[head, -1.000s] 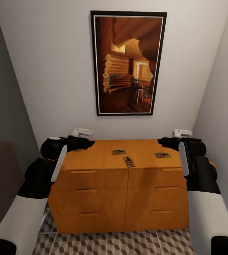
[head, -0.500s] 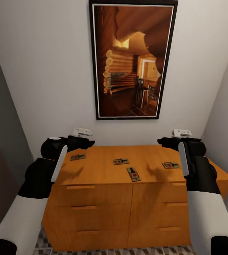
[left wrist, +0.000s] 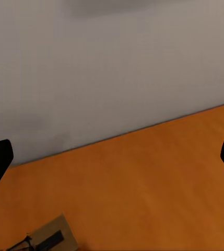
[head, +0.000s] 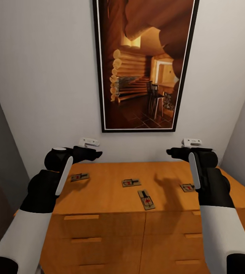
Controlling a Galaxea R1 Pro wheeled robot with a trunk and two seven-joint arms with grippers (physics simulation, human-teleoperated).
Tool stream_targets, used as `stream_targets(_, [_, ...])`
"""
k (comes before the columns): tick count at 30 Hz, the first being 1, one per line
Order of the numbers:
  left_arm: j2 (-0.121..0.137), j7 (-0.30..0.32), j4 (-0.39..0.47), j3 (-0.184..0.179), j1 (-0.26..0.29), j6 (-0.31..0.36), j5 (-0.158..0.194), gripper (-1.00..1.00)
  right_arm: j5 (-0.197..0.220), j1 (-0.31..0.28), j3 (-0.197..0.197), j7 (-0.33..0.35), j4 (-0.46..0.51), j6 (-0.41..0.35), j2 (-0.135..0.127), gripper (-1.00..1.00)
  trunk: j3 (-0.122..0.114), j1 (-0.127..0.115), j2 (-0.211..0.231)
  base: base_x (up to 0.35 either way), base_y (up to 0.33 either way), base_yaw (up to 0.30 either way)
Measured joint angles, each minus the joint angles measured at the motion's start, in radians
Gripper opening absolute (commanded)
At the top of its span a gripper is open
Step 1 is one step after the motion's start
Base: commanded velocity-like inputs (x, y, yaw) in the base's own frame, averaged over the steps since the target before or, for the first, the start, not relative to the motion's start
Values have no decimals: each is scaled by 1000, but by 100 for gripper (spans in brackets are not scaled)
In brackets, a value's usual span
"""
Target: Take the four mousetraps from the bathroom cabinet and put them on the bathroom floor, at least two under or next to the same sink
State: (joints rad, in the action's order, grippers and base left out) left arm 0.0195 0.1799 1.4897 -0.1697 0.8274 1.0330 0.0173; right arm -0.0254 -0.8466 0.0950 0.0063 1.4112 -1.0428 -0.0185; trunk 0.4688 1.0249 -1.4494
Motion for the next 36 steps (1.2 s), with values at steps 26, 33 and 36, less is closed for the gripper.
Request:
stream_targets(26, [-20, -1, -25, -4, 0, 4, 4, 100, 0, -1, -35, 5, 11, 0, 0, 100, 0, 0, 0, 10, 0, 0])
stream_targets(33, [-23, 0, -47, -4, 0, 5, 4, 100, 1, -1, -42, 5, 11, 0, -1, 100, 0, 0, 0, 0, 0, 0])
stream_targets(36, [-24, 0, -58, -4, 0, 5, 4, 100, 1, -1, -43, 5, 9, 0, -1, 100, 0, 0, 0, 0, 0, 0])
